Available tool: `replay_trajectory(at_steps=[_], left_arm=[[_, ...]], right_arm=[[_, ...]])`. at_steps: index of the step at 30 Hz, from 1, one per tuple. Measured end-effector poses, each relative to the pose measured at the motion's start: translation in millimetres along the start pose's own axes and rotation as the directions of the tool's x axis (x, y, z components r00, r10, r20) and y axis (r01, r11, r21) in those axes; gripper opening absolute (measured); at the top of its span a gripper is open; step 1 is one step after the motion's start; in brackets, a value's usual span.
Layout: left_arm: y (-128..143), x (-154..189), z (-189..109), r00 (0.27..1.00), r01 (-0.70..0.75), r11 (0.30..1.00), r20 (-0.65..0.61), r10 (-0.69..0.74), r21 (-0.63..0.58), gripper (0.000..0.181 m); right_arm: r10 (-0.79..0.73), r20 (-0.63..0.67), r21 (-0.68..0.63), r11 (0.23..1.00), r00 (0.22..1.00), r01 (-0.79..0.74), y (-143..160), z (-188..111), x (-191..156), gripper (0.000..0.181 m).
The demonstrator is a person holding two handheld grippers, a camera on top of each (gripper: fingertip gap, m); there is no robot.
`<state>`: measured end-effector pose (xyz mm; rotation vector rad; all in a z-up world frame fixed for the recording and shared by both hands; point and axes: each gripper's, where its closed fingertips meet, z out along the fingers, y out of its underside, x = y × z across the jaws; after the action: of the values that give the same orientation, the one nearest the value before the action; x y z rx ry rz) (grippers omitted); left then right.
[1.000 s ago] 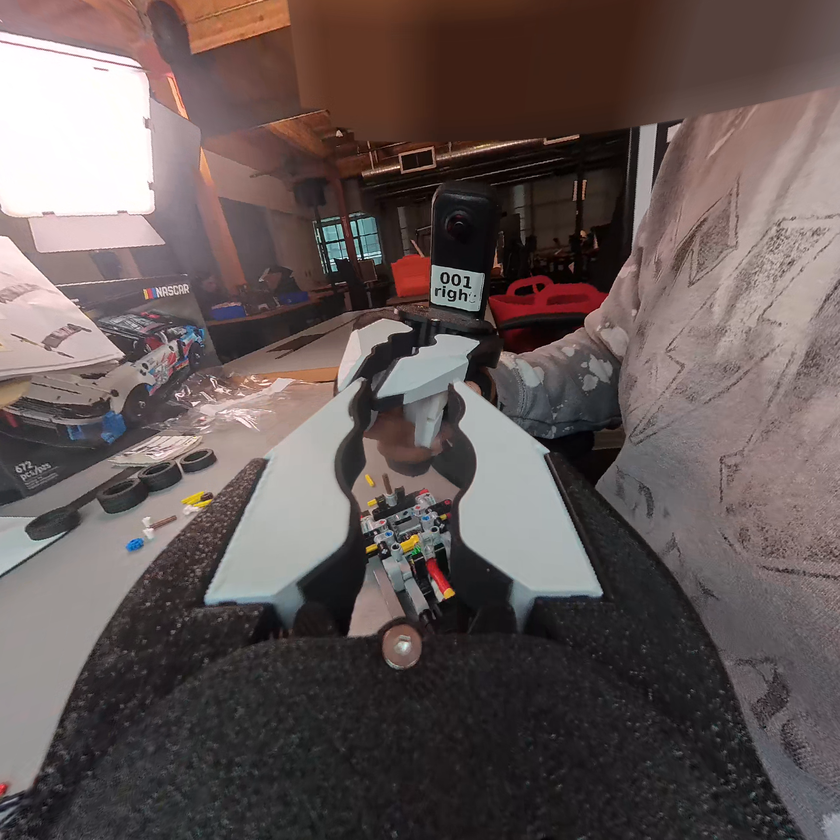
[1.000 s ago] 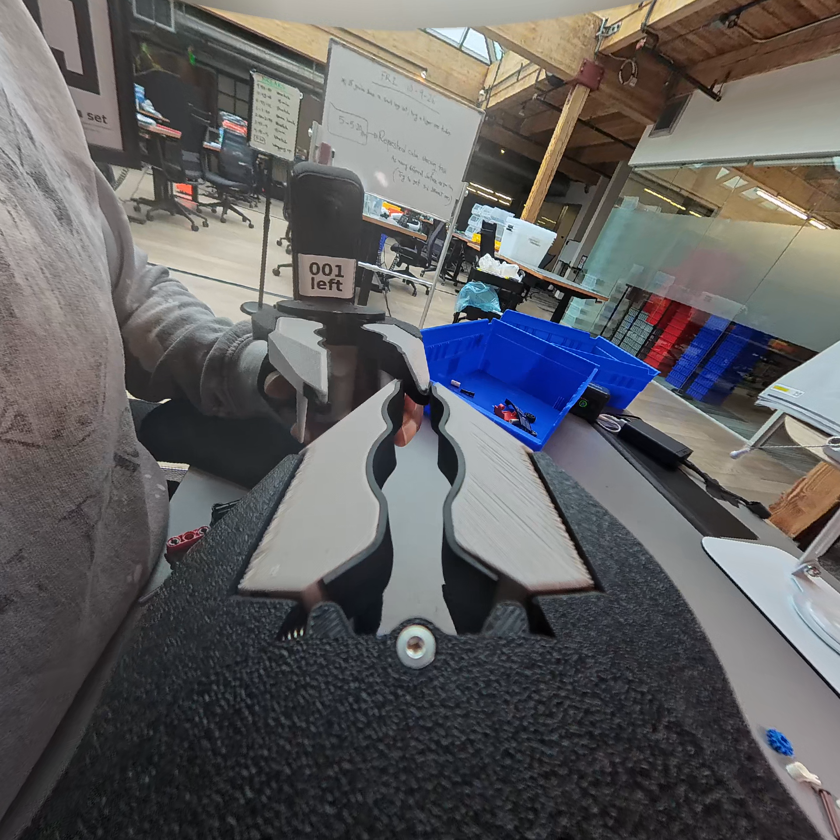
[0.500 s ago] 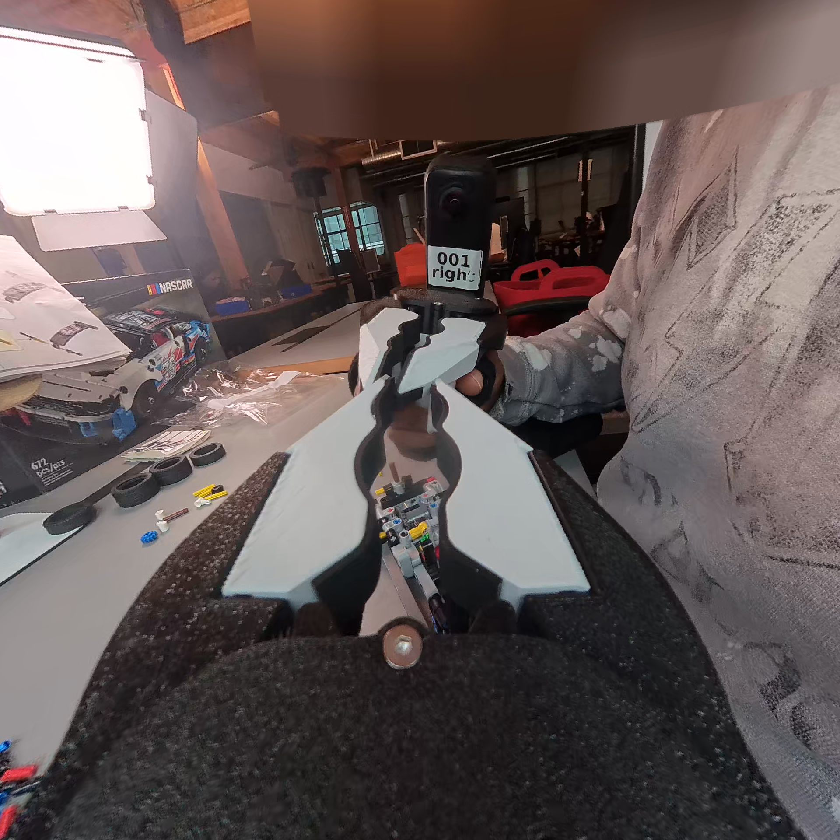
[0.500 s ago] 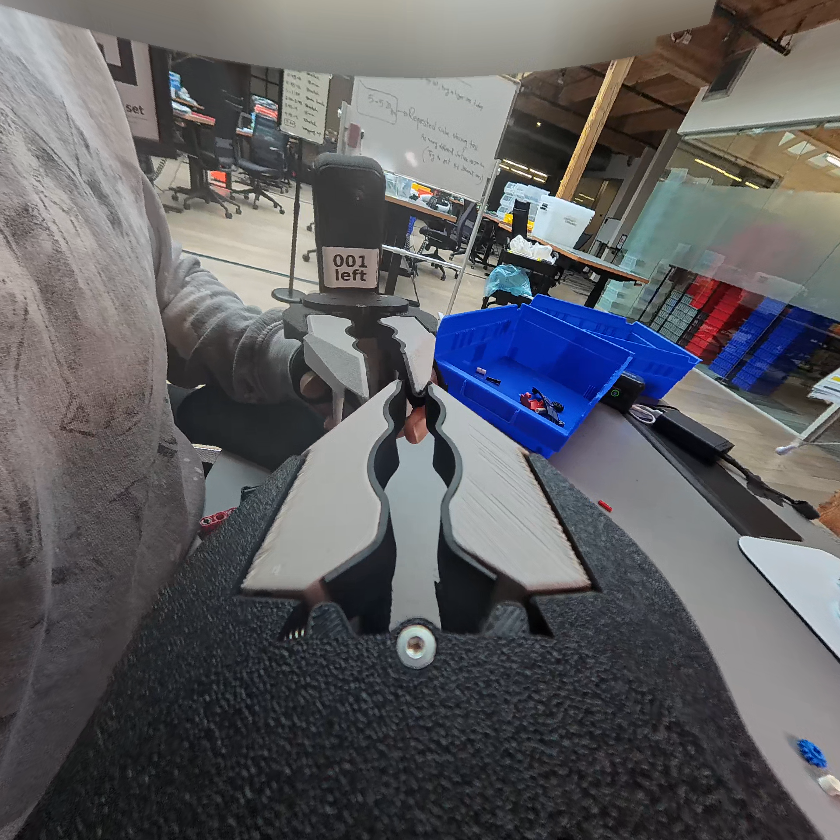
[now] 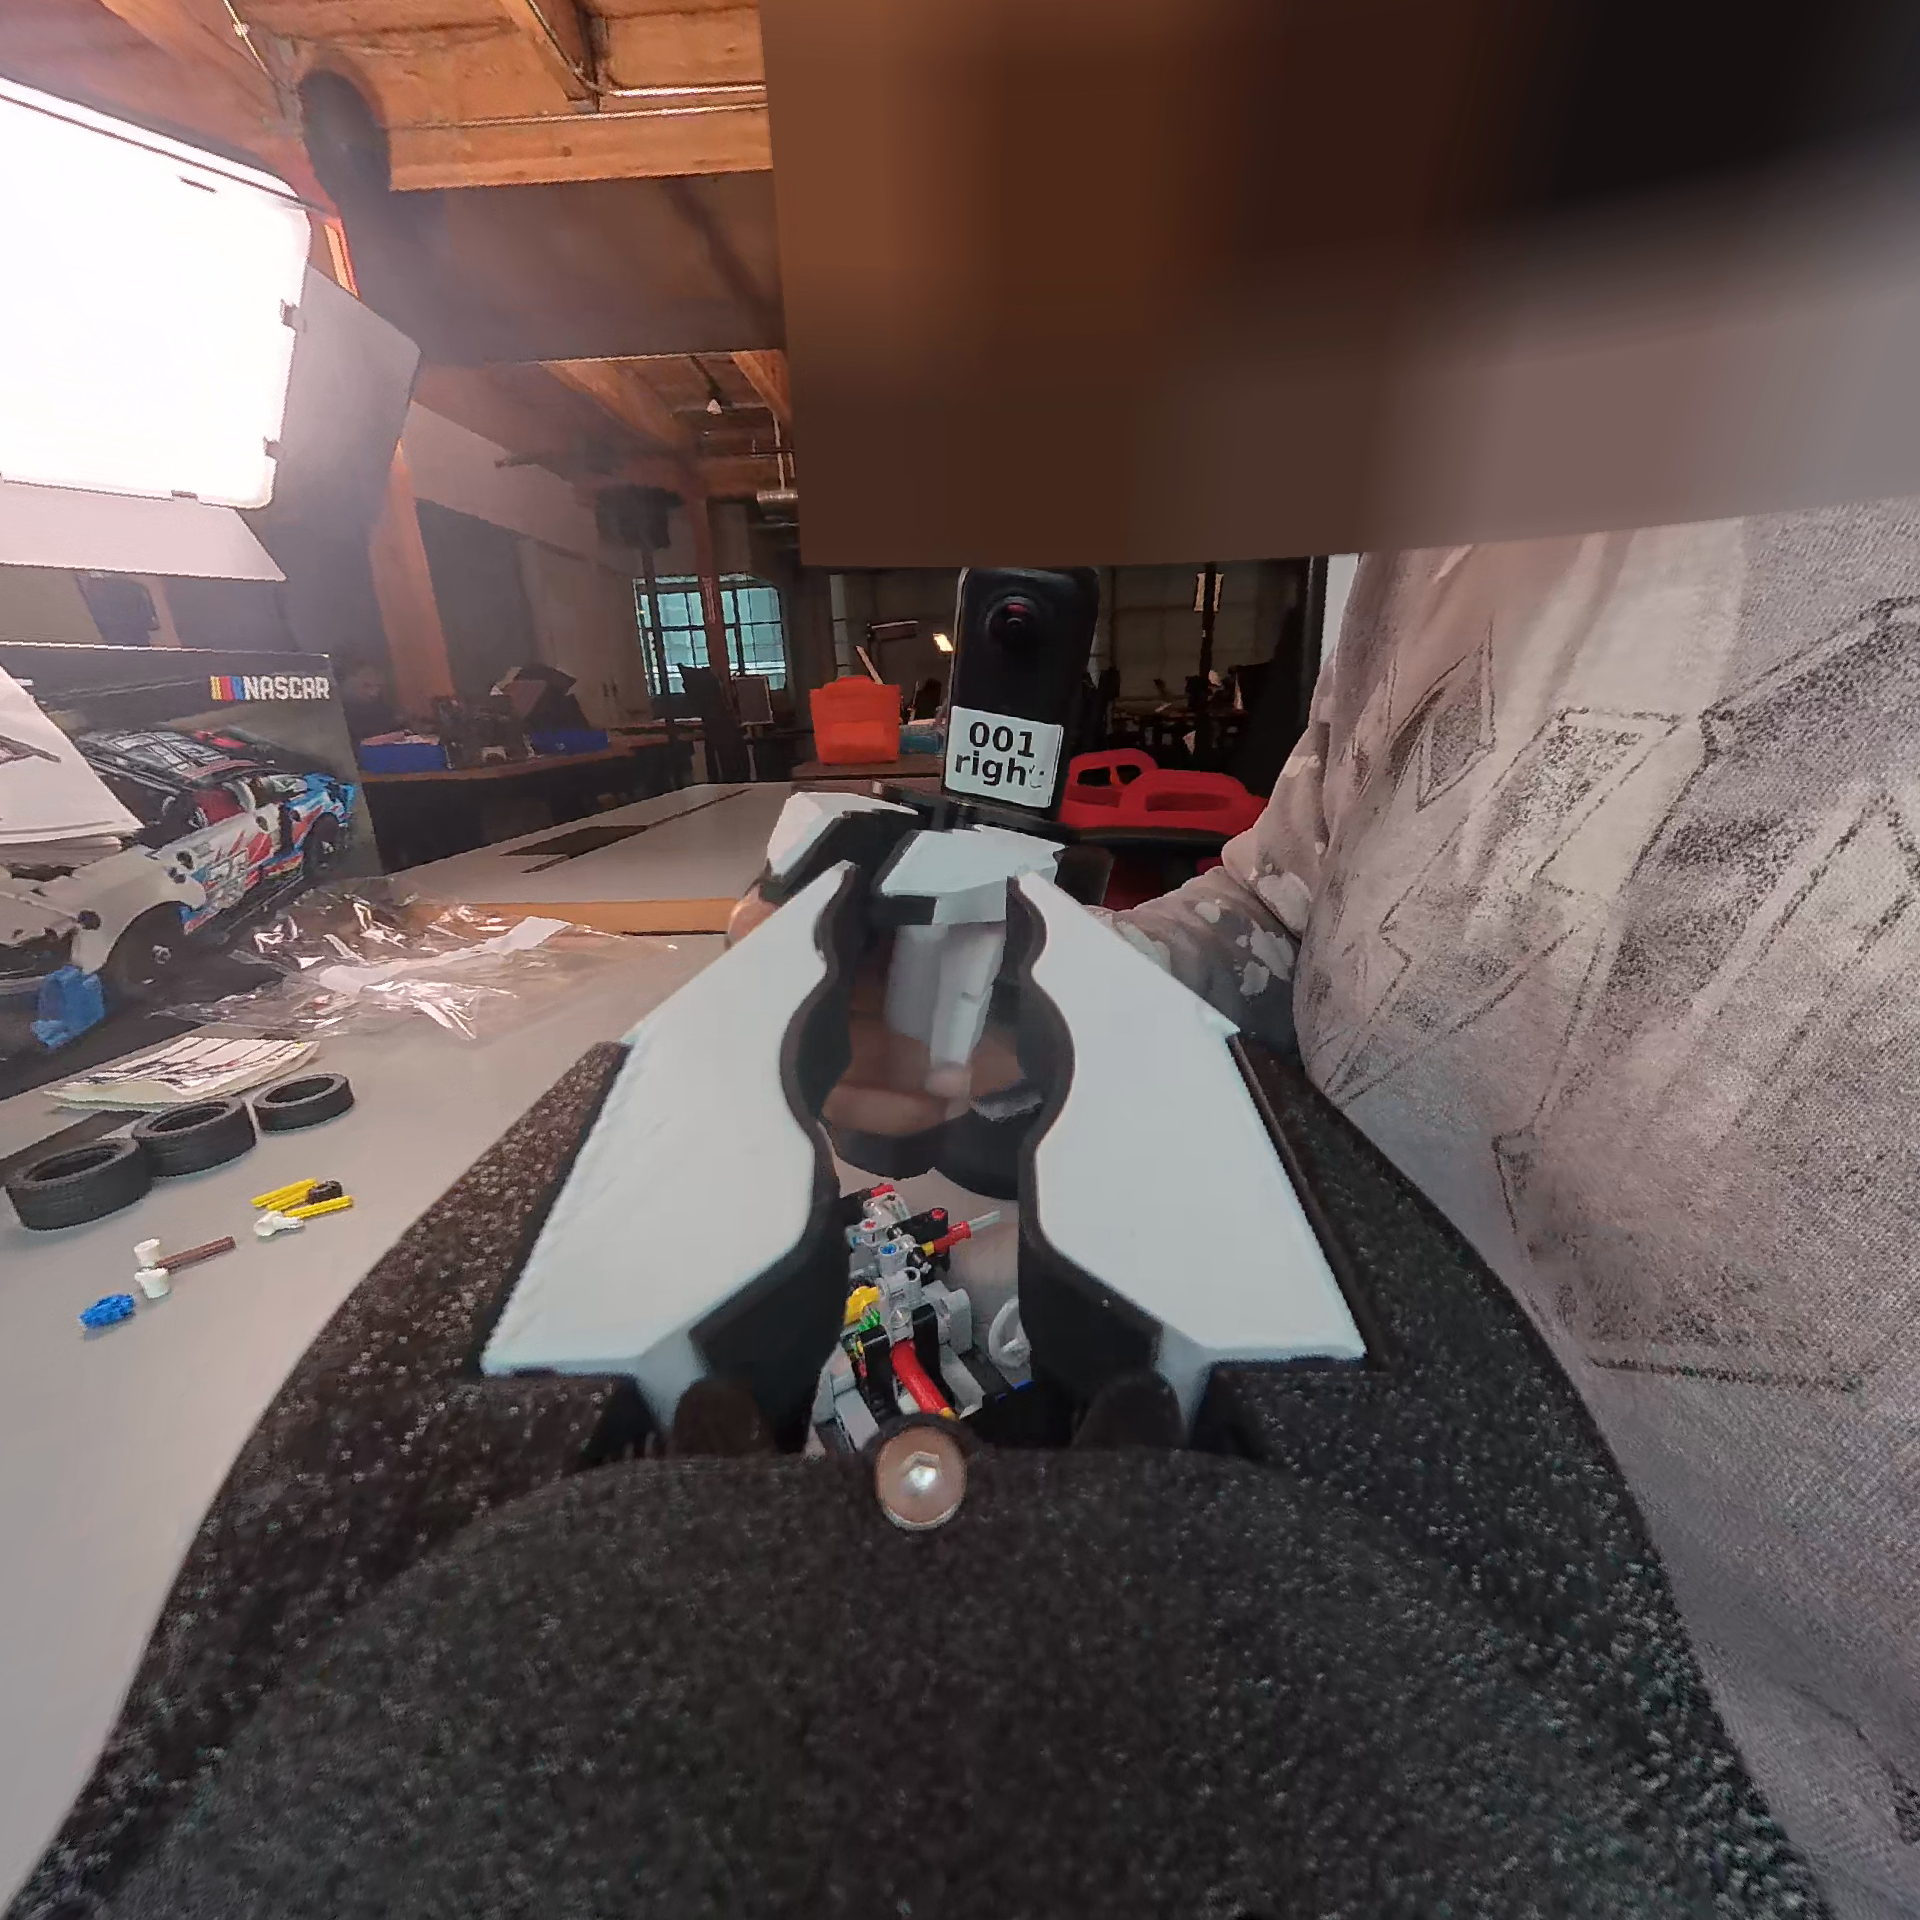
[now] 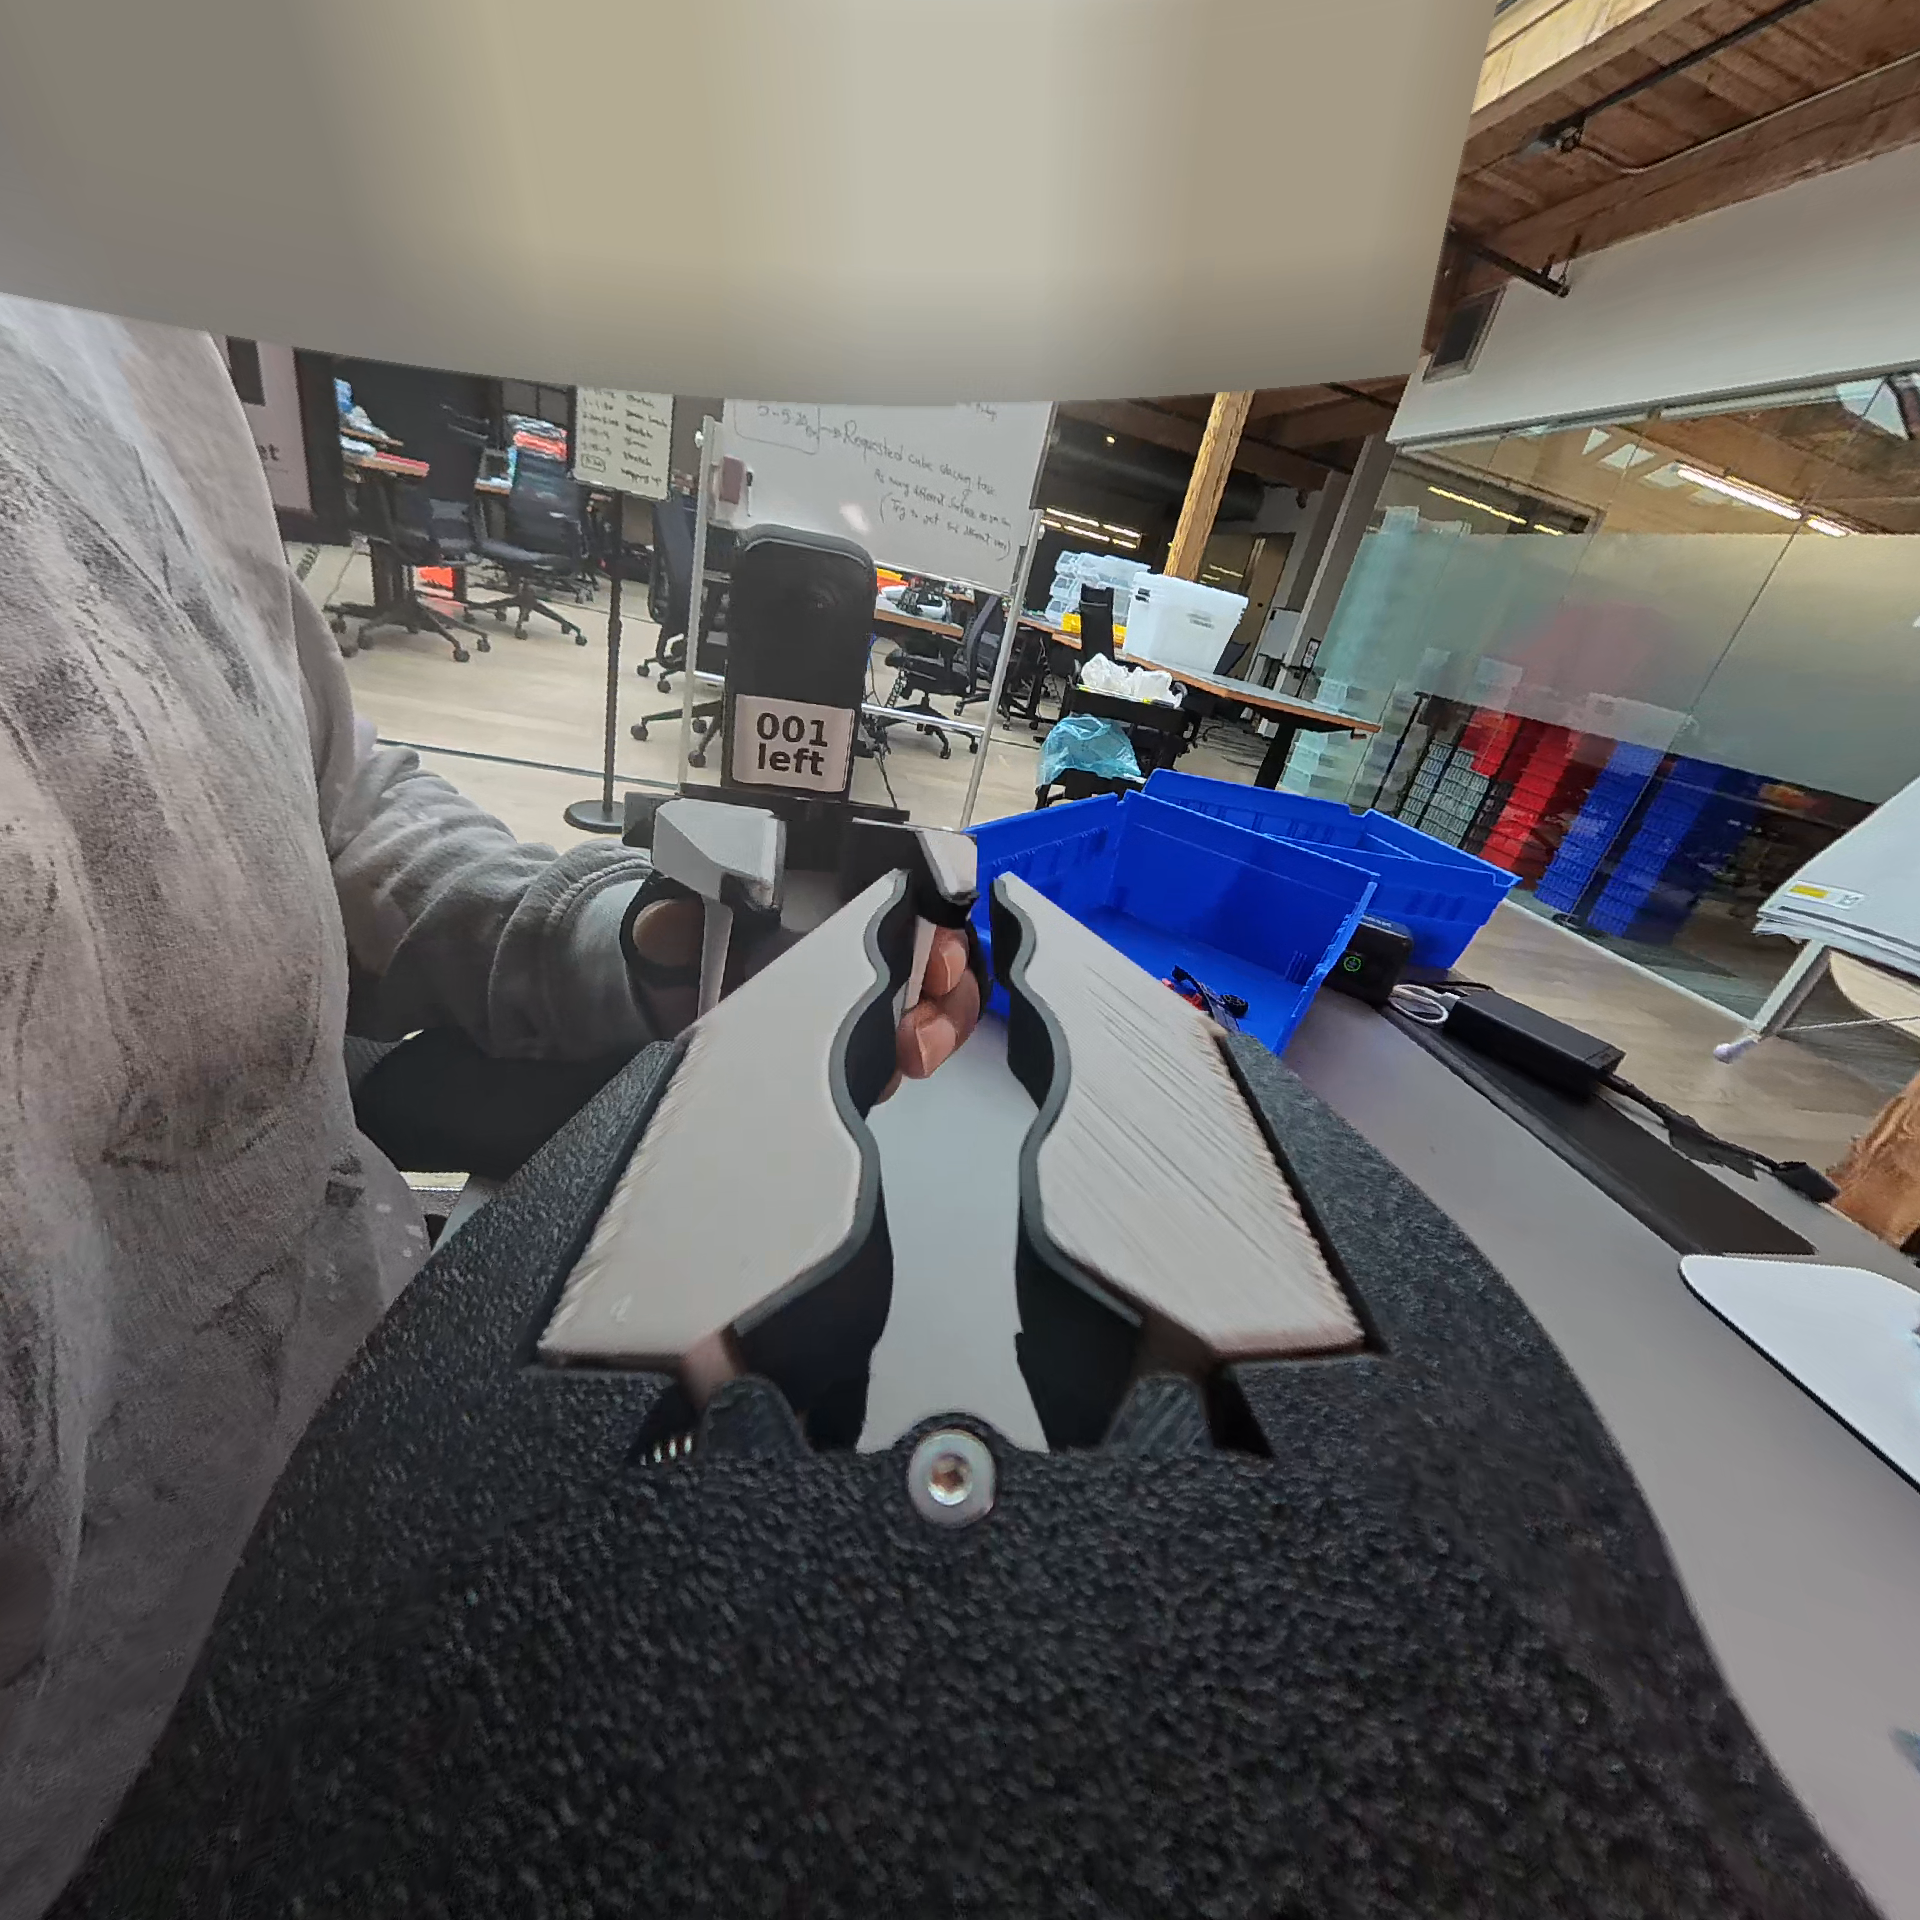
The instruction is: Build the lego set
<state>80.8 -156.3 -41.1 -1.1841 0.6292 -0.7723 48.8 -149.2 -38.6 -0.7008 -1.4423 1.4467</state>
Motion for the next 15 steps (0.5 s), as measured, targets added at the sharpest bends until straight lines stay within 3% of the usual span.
replay_trajectory(at_steps=[10, 15], left_arm=[[-1.9, 0.6, 0.6, 1.000, -0.022, 1.000, 0.013, 0.022, 0.007, 0.026], [-3.2, -1.8, -1.2, 0.999, -0.027, 1.000, 0.027, 0.027, 0.011, 0.026]], right_arm=[[0.056, -0.008, 0.023, 0.998, 0.998, -0.056, -5.5, 0.0, 1.0, 0.015], [0.080, 0.009, 0.024, 0.997, 0.997, -0.080, -5.6, -0.7, -0.9, 0.007]])
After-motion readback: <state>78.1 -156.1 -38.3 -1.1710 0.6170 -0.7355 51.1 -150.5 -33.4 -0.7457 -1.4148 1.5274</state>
